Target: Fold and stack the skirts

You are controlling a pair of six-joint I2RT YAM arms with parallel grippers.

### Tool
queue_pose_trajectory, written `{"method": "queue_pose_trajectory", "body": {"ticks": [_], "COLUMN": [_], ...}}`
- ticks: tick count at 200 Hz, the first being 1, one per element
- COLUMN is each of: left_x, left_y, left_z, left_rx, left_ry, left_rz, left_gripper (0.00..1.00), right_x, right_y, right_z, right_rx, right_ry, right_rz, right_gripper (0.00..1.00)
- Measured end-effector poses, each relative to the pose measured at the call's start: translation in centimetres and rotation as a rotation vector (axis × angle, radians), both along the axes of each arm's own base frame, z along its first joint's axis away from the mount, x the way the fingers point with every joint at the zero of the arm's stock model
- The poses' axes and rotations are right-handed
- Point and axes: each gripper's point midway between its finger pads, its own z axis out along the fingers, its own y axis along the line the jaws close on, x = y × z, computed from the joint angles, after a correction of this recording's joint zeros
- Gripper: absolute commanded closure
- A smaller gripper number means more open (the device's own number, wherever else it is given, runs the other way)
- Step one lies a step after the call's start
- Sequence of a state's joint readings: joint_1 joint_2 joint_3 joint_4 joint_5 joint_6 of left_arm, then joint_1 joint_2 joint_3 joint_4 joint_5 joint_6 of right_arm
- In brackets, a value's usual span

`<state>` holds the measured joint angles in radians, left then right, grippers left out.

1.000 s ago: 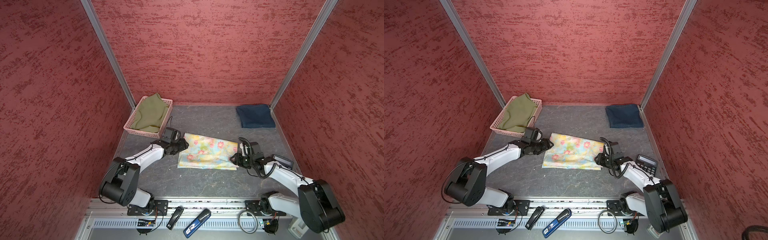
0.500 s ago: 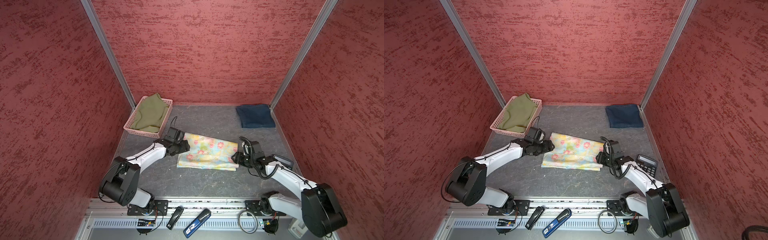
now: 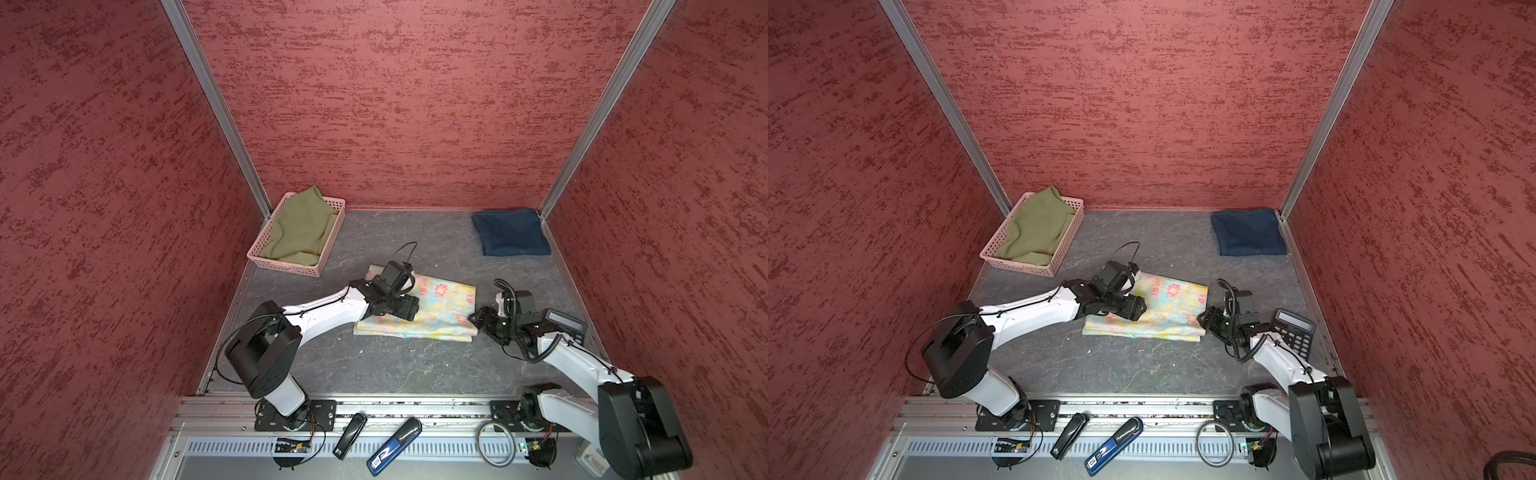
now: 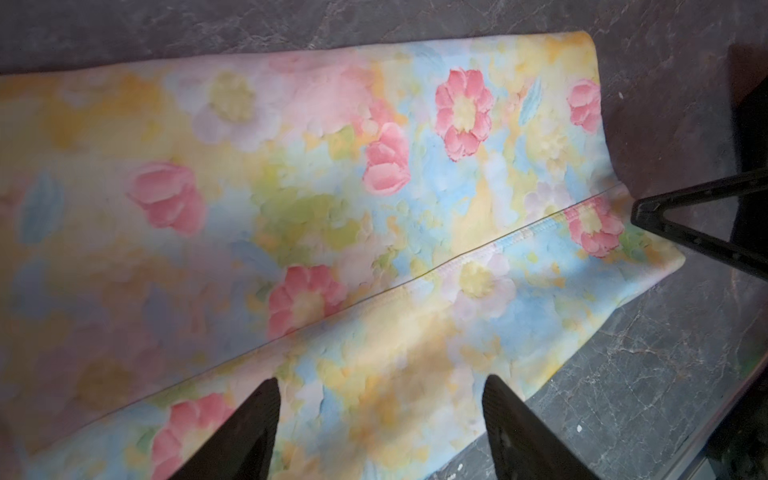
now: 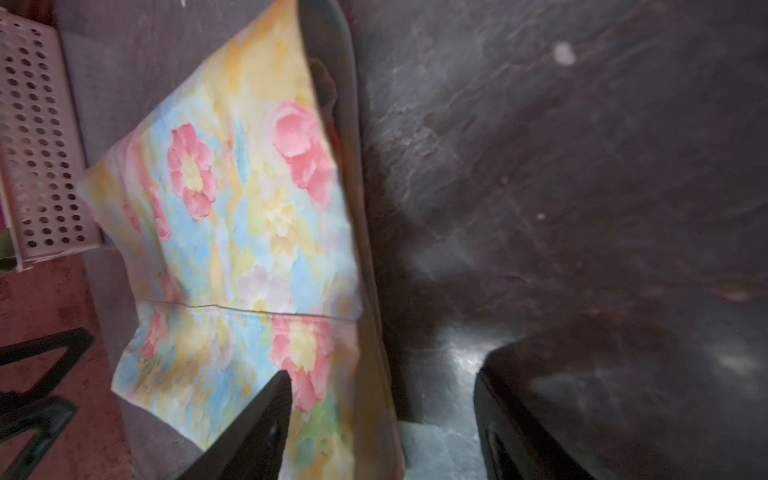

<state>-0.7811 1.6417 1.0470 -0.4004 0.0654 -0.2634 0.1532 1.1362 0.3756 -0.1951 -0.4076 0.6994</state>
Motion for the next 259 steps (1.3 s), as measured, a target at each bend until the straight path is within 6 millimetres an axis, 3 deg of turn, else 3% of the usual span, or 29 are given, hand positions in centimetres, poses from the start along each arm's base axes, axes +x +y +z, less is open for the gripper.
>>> {"method": "queue_pose_trajectory", "body": {"ticks": [41, 76, 101, 125, 140, 147, 163, 183, 224, 259], "left_x": [1.0, 0.8, 1.0, 1.2, 1.3, 1.4, 1.5, 1.6, 2.6, 3.1], "left_y": [-1.1, -0.8, -0.8, -0.8, -0.9, -0.9, -1.1, -1.3, -3.4, -5.2], "left_z": [-2.7, -5.5, -5.7, -5.8, -5.8, -5.8, -5.8, -5.8, -5.8, -5.6], "left_rx": [0.067, 0.119, 0.123, 0.125, 0.124, 0.123, 0.114, 0.104, 0.049, -0.007], "left_ry": [0.021, 0.067, 0.062, 0.055, 0.05, 0.049, 0.043, 0.038, 0.024, 0.019], "left_rz": [-0.025, -0.028, -0.023, -0.018, -0.016, -0.016, -0.015, -0.012, 0.01, 0.027], "left_gripper": [0.28, 0.36, 0.42, 0.46, 0.46, 0.46, 0.47, 0.5, 0.52, 0.52], "right_x": [0.0, 0.3, 0.9, 1.4, 1.4, 1.1, 0.6, 1.5, 6.3, 7.3], "right_y": [1.5, 3.1, 3.8, 4.2, 4.2, 4.1, 3.7, 3.3, 2.5, 3.9], "right_z": [0.1, 0.0, 0.1, -0.2, -0.6, -1.1, -1.5, 0.0, 6.8, 9.2], "right_rx": [0.1, 0.204, 0.247, 0.28, 0.289, 0.283, 0.268, 0.215, 0.065, -0.034], "right_ry": [-0.009, -0.015, -0.033, -0.049, -0.046, -0.025, 0.01, -0.021, -0.156, -0.167], "right_rz": [0.034, 0.073, 0.097, 0.107, 0.1, 0.083, 0.065, 0.061, 0.079, 0.127], "right_gripper": [0.26, 0.26, 0.28, 0.51, 0.88, 1.0, 1.0, 1.0, 1.0, 1.0]}}
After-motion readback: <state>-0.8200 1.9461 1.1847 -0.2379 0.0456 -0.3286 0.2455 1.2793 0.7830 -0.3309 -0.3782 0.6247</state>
